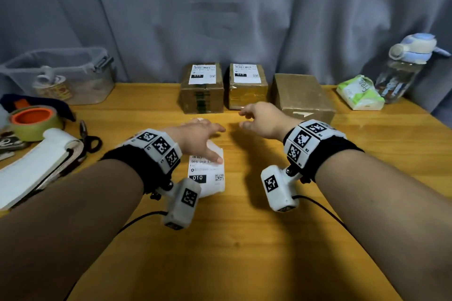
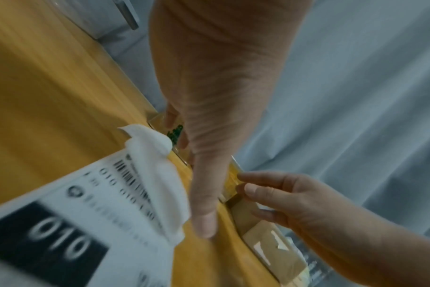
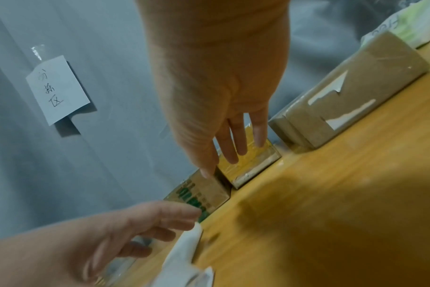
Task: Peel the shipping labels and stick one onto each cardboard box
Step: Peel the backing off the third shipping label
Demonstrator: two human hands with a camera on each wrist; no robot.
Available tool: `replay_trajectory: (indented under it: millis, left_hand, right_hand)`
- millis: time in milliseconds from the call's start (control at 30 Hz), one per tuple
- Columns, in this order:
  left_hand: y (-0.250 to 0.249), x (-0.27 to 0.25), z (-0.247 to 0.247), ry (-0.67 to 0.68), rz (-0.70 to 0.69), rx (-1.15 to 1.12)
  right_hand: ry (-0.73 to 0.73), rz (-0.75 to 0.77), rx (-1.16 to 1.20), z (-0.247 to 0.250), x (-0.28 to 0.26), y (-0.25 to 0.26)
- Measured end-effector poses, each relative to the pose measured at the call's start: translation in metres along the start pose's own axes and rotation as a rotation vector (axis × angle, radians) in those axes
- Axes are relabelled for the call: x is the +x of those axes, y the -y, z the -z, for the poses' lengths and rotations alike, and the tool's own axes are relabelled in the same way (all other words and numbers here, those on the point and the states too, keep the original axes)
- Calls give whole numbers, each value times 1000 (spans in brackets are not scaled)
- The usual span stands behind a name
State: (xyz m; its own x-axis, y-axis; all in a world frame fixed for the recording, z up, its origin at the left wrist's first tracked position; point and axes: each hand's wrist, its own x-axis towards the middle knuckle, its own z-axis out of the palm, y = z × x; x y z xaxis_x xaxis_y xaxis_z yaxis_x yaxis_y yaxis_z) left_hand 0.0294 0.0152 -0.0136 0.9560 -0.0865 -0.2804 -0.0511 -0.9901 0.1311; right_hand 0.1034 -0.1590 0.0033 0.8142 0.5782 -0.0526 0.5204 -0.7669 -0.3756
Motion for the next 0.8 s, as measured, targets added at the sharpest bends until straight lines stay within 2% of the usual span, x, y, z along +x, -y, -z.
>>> replay_trajectory:
  millis: [67,133,367,433,600,667,800]
  left_hand:
    - [1,-7,-11,-27,15,121]
    - [5,-13,-20,-158,44,160]
    - [28,-23,-36,-540,175,-134]
    - [35,-21,-35,-564,222,-135]
    - [49,-18,-35,-518,351,-75]
    - [46,-17,-34,-534,343,-84]
    - [35,-13,-31,-583,229,-146]
  right_hand:
    - [68,13,-21,-10,-7,6]
    - [130,12,-56,-21,-11,12]
    - [266,-7,-33,-49,-5,30]
    - [281,-11,-17,-51,-3,34]
    - [313,-20,-20,-58,4,41]
    - [306,-22,27,-60,7,41]
    - [243,-12,117,-59,8,38]
